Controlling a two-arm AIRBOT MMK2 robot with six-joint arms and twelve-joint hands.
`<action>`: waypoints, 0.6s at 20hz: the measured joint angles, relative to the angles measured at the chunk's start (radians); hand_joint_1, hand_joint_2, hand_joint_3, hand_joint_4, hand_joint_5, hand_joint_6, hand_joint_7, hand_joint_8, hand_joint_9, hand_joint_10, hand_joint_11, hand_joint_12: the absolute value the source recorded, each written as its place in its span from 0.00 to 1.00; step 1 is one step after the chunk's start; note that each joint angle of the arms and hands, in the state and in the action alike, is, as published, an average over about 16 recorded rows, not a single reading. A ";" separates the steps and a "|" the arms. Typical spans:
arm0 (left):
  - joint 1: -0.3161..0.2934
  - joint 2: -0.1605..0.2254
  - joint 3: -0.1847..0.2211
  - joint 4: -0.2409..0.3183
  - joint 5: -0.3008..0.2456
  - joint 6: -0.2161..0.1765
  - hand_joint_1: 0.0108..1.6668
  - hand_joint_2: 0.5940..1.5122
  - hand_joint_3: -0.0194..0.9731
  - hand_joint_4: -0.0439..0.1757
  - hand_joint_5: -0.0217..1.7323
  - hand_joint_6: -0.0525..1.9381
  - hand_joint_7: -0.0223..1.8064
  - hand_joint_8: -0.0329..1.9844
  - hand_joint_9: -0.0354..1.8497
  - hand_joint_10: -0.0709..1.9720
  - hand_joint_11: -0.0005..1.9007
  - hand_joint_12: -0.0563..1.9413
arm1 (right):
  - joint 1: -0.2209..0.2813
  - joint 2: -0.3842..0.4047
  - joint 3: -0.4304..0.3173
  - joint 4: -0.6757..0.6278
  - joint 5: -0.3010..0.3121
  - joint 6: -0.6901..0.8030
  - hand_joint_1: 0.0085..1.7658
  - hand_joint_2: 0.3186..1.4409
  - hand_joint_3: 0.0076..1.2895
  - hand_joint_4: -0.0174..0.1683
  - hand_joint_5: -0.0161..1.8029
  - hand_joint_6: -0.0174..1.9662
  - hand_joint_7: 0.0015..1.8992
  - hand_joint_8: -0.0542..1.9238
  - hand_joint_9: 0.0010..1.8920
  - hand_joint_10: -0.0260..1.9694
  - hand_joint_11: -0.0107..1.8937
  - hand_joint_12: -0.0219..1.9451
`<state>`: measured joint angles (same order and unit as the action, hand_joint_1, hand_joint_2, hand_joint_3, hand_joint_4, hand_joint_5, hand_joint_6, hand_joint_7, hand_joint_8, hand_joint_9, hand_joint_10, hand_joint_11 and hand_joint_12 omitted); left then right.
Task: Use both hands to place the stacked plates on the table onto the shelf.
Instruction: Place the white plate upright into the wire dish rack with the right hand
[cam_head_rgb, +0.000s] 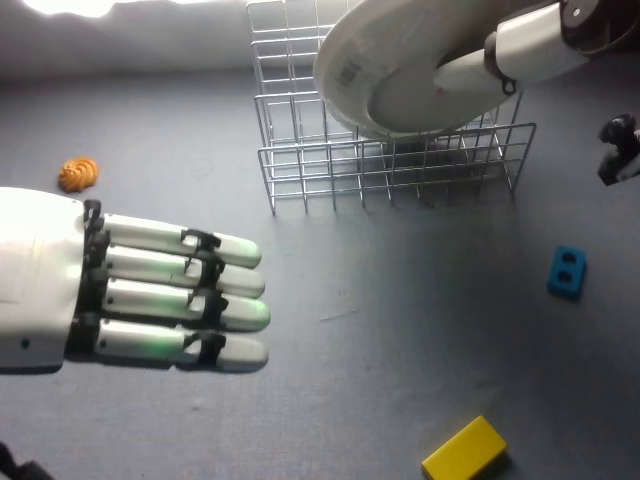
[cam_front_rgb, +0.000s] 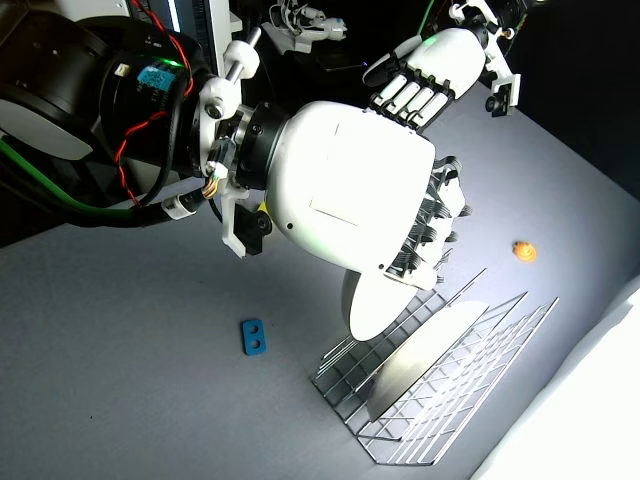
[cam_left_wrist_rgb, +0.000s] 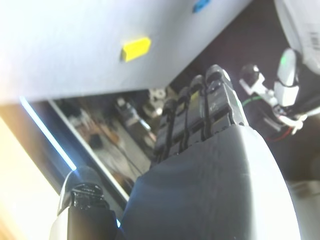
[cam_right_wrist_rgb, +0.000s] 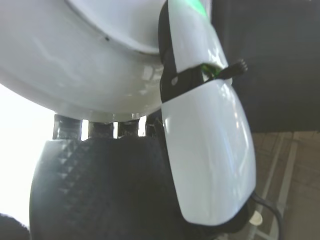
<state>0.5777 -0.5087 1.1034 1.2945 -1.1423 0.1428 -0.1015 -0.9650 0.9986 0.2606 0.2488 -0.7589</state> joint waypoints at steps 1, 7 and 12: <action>0.001 0.000 0.000 -0.001 -0.009 -0.003 0.01 0.53 0.04 0.23 0.04 0.03 0.02 0.02 0.03 0.04 0.01 0.03 | -0.001 -0.005 0.005 0.004 0.001 0.002 0.77 0.62 0.00 0.08 0.47 0.59 0.50 0.56 0.48 0.58 0.41 0.63; 0.008 0.000 0.007 0.011 -0.064 -0.014 0.01 0.53 0.04 0.23 0.04 0.03 0.03 0.02 0.03 0.04 0.01 0.03 | -0.007 -0.040 0.039 0.010 0.012 0.013 0.77 0.62 0.00 0.08 0.47 0.59 0.50 0.55 0.49 0.58 0.41 0.63; 0.011 -0.003 0.009 0.019 -0.093 -0.008 0.01 0.53 0.04 0.23 0.05 0.03 0.03 0.02 0.03 0.04 0.01 0.03 | -0.013 -0.073 0.068 0.013 0.026 0.019 0.77 0.62 0.00 0.08 0.47 0.59 0.50 0.55 0.49 0.59 0.41 0.63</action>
<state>0.5885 -0.5119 1.1120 1.3133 -1.2357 0.1349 -0.1142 -1.0381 1.0665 0.2738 0.2748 -0.7402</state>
